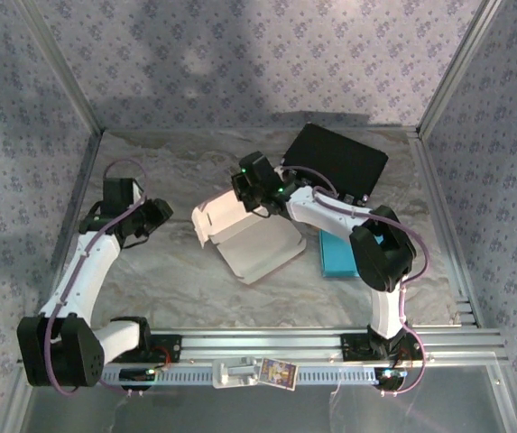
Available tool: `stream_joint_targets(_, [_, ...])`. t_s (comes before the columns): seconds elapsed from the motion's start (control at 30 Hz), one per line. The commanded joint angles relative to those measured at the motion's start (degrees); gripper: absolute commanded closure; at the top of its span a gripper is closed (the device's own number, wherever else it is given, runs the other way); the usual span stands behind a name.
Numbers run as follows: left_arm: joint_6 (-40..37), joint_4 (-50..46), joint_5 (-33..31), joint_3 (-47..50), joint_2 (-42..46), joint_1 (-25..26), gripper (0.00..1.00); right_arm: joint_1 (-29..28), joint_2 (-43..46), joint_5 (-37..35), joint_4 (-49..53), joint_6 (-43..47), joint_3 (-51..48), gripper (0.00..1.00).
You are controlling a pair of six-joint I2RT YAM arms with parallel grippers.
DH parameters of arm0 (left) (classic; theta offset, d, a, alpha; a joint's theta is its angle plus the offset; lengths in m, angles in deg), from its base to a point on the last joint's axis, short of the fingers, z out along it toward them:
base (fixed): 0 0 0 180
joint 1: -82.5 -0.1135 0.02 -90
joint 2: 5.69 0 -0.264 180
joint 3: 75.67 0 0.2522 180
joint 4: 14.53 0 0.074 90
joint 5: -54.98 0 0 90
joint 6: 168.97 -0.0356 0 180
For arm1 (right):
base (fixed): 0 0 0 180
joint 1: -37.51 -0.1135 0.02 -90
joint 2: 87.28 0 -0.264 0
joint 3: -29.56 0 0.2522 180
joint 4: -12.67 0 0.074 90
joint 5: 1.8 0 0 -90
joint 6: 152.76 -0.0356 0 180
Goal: Fold the paper box
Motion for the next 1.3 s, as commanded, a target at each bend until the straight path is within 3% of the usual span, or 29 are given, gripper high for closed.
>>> stream_joint_targets(0.0, [-4.2,4.7,3.3,2.6,0.0,-0.2,0.64,0.7,1.1,3.9,-12.1,4.4,-5.8,1.00])
stream_joint_targets(0.1, [-7.3,8.2,4.8,5.6,0.2,-0.3,0.65,0.8,1.6,3.7,-23.9,5.5,-11.6,1.00])
stream_joint_targets(0.27, [-13.0,15.4,9.6,10.5,0.3,1.1,0.67,1.7,2.1,5.8,-31.8,6.8,-16.5,1.00])
stream_joint_targets(0.77, [-20.6,27.2,13.2,17.6,1.2,9.8,0.62,3.0,1.6,10.2,-37.6,4.5,-17.4,1.00])
stream_joint_targets(1.0, [-24.3,28.2,8.4,18.2,-0.4,14.3,0.58,3.2,0.8,11.8,-40.6,4.2,-18.1,1.00])
stream_joint_targets(1.27, [-26.5,29.4,3.4,16.7,-3.2,16.2,0.57,3.2,-0.9,15.0,-46.8,4.4,-20.8,1.00])
